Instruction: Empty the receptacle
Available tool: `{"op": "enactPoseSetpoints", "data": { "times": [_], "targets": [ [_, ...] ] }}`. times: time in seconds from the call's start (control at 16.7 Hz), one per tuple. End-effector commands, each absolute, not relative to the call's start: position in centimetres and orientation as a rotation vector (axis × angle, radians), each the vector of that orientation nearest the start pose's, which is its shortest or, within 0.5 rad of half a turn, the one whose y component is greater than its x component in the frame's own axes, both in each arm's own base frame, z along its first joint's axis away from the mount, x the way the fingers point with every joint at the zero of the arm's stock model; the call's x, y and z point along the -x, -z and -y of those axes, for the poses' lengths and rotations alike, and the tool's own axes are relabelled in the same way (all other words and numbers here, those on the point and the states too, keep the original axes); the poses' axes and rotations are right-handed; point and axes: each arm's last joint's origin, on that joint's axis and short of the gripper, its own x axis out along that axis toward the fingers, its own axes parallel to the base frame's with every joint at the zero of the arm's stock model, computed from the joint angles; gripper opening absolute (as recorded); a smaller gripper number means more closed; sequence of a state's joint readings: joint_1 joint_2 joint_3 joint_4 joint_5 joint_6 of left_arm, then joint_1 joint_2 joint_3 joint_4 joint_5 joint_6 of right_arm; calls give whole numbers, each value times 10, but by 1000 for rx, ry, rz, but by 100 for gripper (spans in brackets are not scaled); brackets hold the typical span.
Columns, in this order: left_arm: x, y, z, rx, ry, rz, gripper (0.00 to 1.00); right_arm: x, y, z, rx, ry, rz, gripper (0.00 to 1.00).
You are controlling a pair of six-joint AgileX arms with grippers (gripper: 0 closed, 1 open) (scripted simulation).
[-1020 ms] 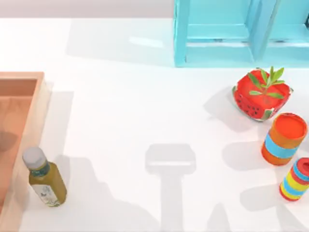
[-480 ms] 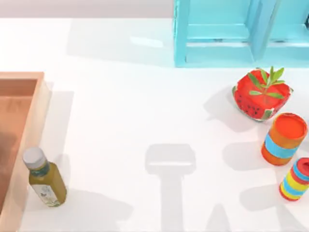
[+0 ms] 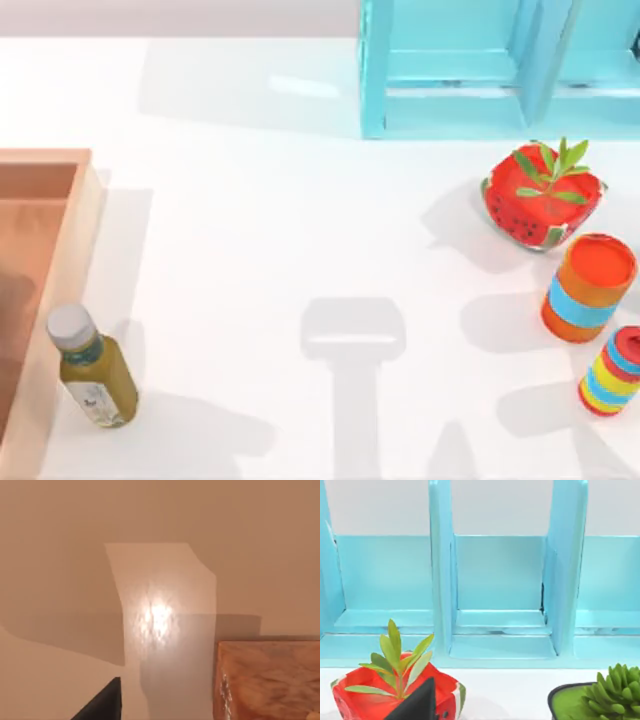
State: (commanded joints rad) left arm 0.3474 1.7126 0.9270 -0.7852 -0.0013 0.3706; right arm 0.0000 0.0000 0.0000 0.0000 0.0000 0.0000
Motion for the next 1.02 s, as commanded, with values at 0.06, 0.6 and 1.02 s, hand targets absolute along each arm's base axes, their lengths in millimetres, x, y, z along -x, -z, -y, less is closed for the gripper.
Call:
{"op": "enactPoseSetpoints", "data": {
  "times": [0.06, 0.6, 1.02],
  "targets": [
    [-262, -131, -96, -17, 15, -1571, 77, -106, -160, 1, 0, 0, 0, 100],
    [-262, -131, -96, -17, 15, -1571, 10, -106, -160, 1, 0, 0, 0, 100],
    [-262, -131, -96, -17, 15, -1571, 0, -106, -160, 1, 0, 0, 0, 100]
  ]
}}
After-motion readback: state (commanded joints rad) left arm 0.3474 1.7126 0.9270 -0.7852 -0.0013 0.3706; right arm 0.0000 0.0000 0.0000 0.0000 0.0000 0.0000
